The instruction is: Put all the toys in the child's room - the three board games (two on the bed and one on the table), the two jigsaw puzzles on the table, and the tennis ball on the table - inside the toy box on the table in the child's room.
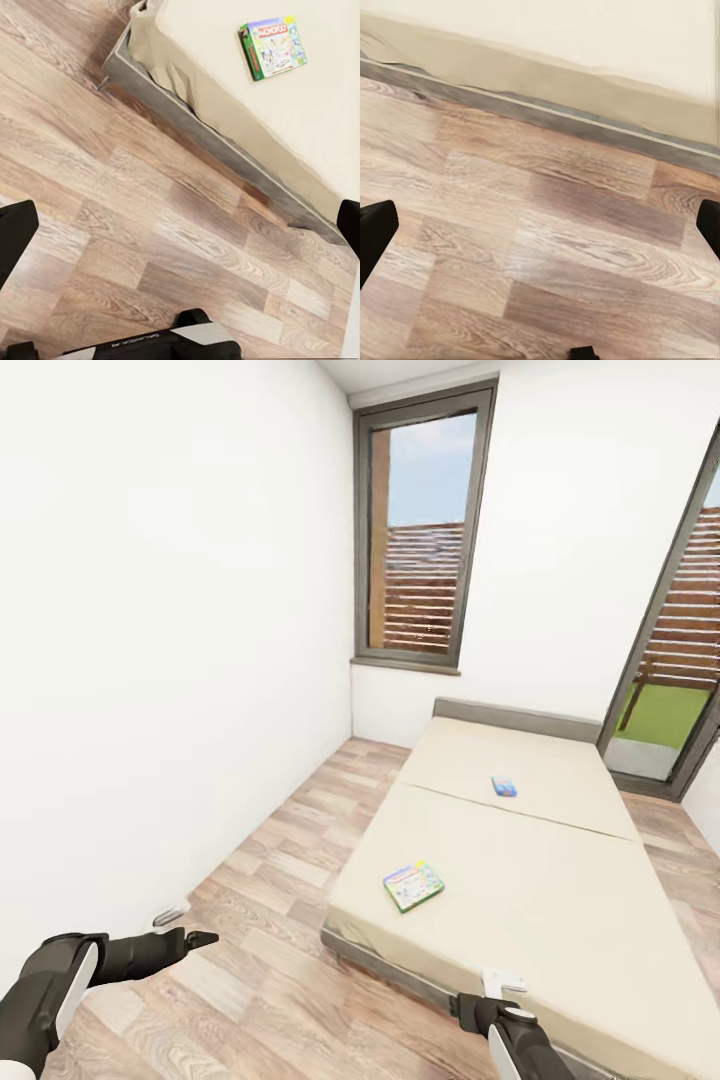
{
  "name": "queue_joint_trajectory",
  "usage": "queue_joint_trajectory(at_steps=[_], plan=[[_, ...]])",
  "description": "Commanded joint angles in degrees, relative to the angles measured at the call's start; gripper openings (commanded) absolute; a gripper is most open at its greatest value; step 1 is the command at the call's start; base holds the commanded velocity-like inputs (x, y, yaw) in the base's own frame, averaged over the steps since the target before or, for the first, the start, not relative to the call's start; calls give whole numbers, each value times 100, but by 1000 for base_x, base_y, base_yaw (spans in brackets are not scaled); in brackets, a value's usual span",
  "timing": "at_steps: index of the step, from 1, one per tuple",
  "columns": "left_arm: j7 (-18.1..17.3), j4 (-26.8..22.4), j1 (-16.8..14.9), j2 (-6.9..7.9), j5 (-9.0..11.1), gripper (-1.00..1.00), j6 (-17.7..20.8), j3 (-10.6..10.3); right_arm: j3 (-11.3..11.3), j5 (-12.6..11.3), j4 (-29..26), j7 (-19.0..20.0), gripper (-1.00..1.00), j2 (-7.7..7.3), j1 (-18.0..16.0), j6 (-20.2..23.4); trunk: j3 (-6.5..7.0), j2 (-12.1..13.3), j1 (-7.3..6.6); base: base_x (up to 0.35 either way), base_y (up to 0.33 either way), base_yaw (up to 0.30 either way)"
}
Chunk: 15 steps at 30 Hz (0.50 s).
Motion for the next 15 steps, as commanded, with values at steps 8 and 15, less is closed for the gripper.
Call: queue_joint_trajectory(at_steps=[8, 15], plan=[[-10, -2, -4, 0, 24, 100, 44, 5, 1, -30, -8, -18, 100, 5, -4, 7, -53, -14, 5, 84, 30, -77], [-9, -2, -4, -2, 24, 100, 44, 5, 7, -30, -8, -21, 100, 5, -4, 4, -57, -14, 5, 215, 108, -73]])
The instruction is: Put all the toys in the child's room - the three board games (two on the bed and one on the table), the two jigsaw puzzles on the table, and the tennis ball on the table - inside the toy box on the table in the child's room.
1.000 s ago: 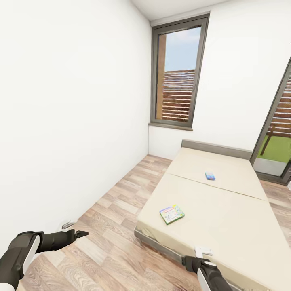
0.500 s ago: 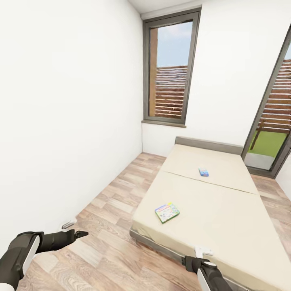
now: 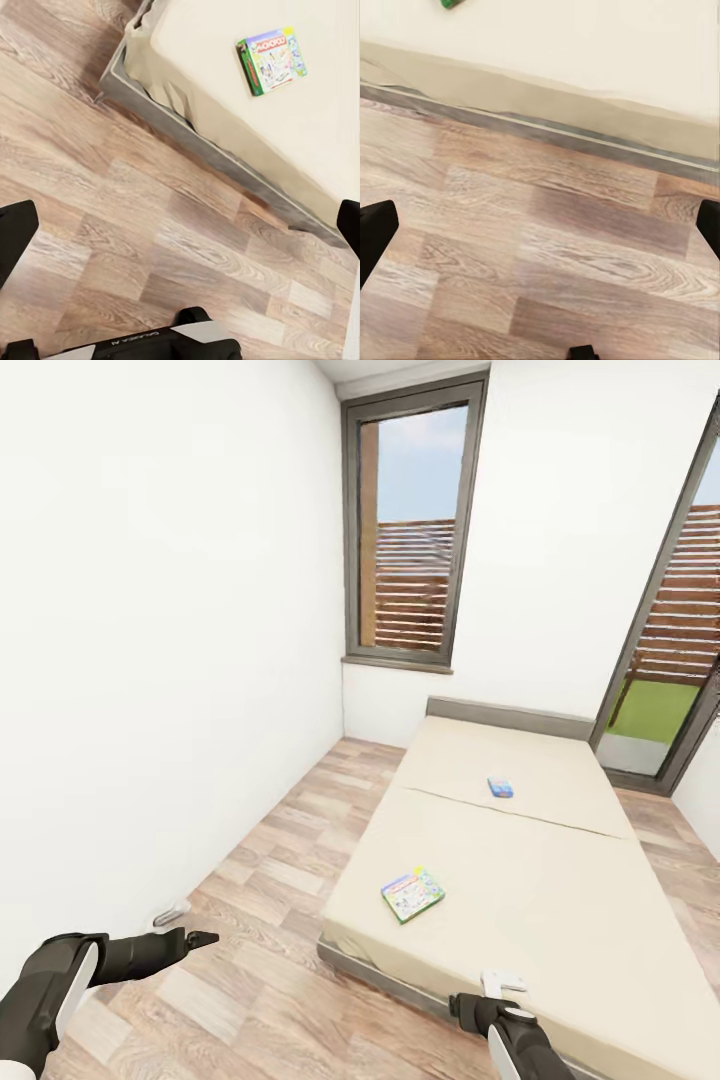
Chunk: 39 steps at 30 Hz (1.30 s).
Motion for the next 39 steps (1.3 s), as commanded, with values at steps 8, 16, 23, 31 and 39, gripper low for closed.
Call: queue_joint_trajectory(at_steps=[8, 16, 23, 31, 39], plan=[[-8, -2, -4, 2, 20, 100, 44, 10, -9, -32, -9, -19, 100, 5, -4, 26, -14, -13, 6, 127, 36, -245], [-8, -2, -4, 2, 20, 100, 44, 16, -8, -34, -9, -14, 100, 5, -4, 23, -14, -13, 6, 141, 166, -277], [-8, -2, -4, 2, 20, 100, 44, 16, -8, -36, -4, -21, 100, 5, -4, 20, -14, -13, 6, 52, 78, -280], [-8, -2, -4, 2, 20, 100, 44, 13, -8, -41, 9, -22, 100, 5, -4, 18, -14, -13, 6, 5, 158, -281], [-4, -4, -4, 2, 20, 100, 44, 15, -16, -40, 74, -22, 100, 5, -4, 17, -14, -13, 6, 83, 116, -281]])
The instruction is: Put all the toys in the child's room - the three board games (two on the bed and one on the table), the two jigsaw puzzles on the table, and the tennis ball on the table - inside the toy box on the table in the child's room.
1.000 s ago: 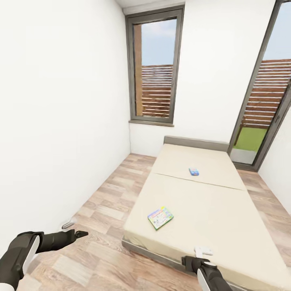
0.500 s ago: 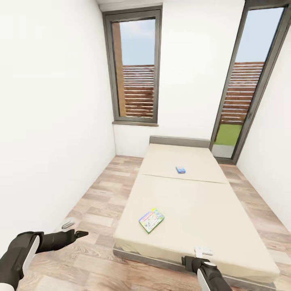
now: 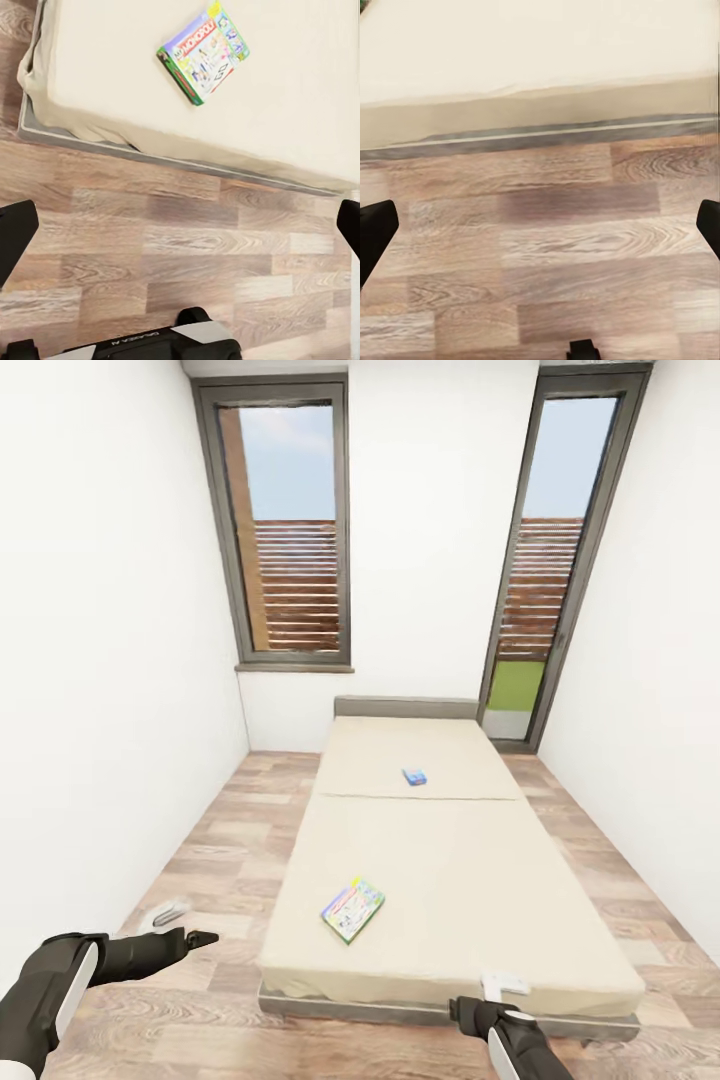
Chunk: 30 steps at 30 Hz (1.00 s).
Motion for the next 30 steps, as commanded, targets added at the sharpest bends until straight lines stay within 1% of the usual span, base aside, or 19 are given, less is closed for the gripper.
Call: queue_joint_trajectory(at_steps=[1, 4, 9, 15, 20, 23, 30], plan=[[-6, -3, -4, 1, 21, 100, 43, 8, -11, -33, -7, -23, 100, 6, -5, 27, -13, -13, 5, 154, 117, -281], [-3, -4, -4, 1, 21, 100, 43, 3, -12, -32, -5, -27, 100, 6, -5, 27, -13, -13, 5, 154, 39, -281], [-5, -2, -4, 0, 21, 100, 42, 2, -12, -26, -4, -29, 100, 6, -5, 27, -13, -13, 5, 185, -123, -280], [-8, -6, -4, -1, 21, 100, 43, 2, -4, -25, -4, -30, 100, 6, -5, 23, -13, -13, 5, 55, -43, -247], [-7, -3, -4, -1, 21, 100, 43, 2, 0, -25, -4, -30, 100, 6, -5, 16, -13, -13, 5, 127, 11, -81], [-7, -4, -4, -2, 21, 100, 43, 2, 3, -25, -4, -30, 100, 6, -5, 12, -13, -13, 5, 180, 39, -20], [-10, -4, -4, -7, 21, 100, 43, 2, 13, -23, -30, -24, 100, 6, -5, 9, -13, -13, 5, 80, 12, -5]])
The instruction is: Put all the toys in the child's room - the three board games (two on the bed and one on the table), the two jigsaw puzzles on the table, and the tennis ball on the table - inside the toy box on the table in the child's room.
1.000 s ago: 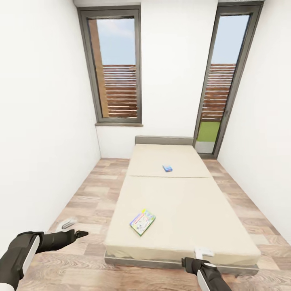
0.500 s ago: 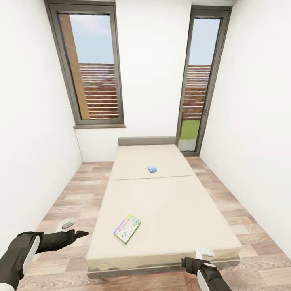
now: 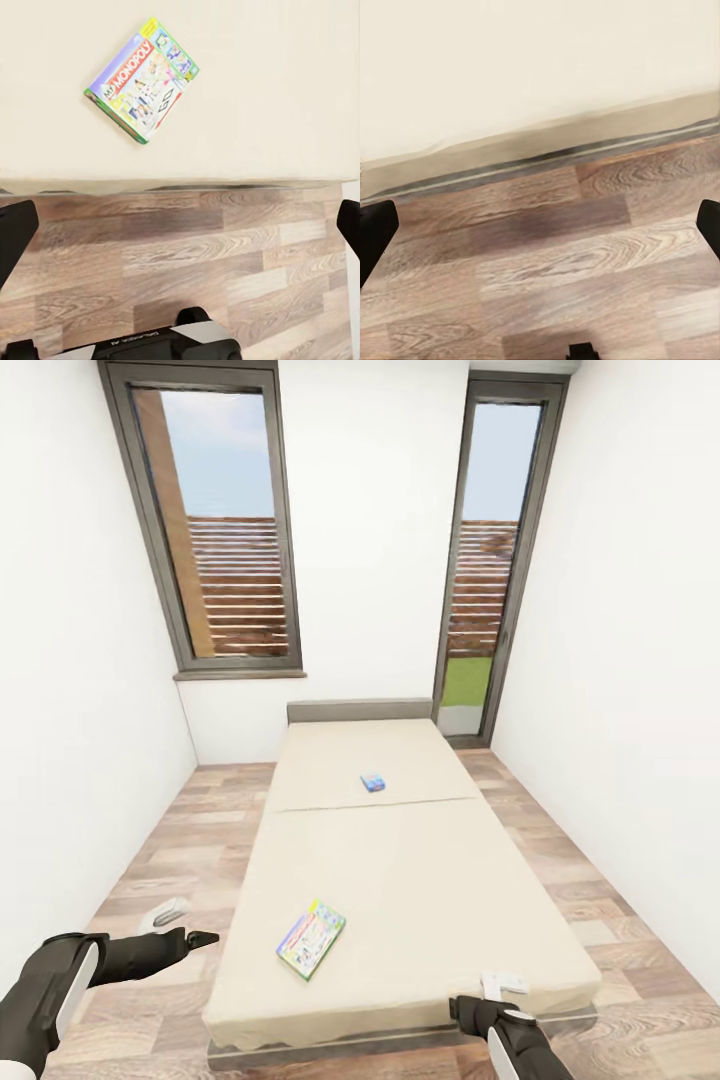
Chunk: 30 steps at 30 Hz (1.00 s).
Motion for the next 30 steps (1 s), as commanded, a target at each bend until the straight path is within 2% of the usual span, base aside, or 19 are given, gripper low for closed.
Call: queue_joint_trajectory(at_steps=[1, 5, 7, 9, 10, 12, 14, 17, 20, 23, 26, 30], plan=[[-7, -1, -6, 1, 20, 100, 45, 8, -1, -35, -37, -17, 100, 4, -3, 47, -14, -13, 5, 118, 23, -1], [-12, -9, -6, 0, 25, 100, 45, 15, 80, -41, -348, -11, 100, 69, -3, 234, -14, -13, 5, 66, 10, 0], [-30, -25, -6, -1, 27, 100, 45, 16, 168, -39, -747, -10, 100, 159, -3, 542, -14, -13, 5, 23, 3, 0], [-106, -68, -6, -1, 28, 100, 48, 13, 286, -40, -1480, -10, 100, 253, -3, 1099, -14, -13, 5, 11, 2, 0], [-144, -93, -6, -3, 28, 100, 51, 11, 312, -41, -1683, -9, 100, 267, -3, 1238, -14, -13, 5, 5, 1, 0], [-378, -265, -9, -10, 29, 100, 84, 11, 372, -44, -2437, -8, 100, 299, -3, 1687, -14, -13, 5, 3, 1, 0], [-580, -450, -25, -6, 29, 100, 134, 14, 391, -48, -2802, -7, 100, 311, -3, 1869, -14, -13, 5, 2, 0, 0], [-815, -728, -42, -14, -5, 100, 253, -7, 411, -50, -3148, -8, 100, 331, -5, 2028, -14, -13, 5, 0, 0, 0], [-821, -811, -51, -34, -29, 100, 276, -16, 454, -51, -3438, -11, 100, 337, -7, 2142, -14, -13, 5, 0, 0, 0], [-724, -994, -63, -111, -30, 100, 279, -38, 517, -53, -3972, -12, 100, 344, -5, 2433, -14, -13, 5, 0, 0, 0], [-585, -1044, -66, -227, -63, 100, 269, -44, 552, -54, -4084, -16, 100, 348, -4, 2471, -14, -13, 5, 0, 0, 0], [-383, -1065, -67, -246, -73, 100, 266, -13, 674, -52, -4126, -21, 100, 371, -4, 2327, -14, -13, 5, 0, 0, 0]])
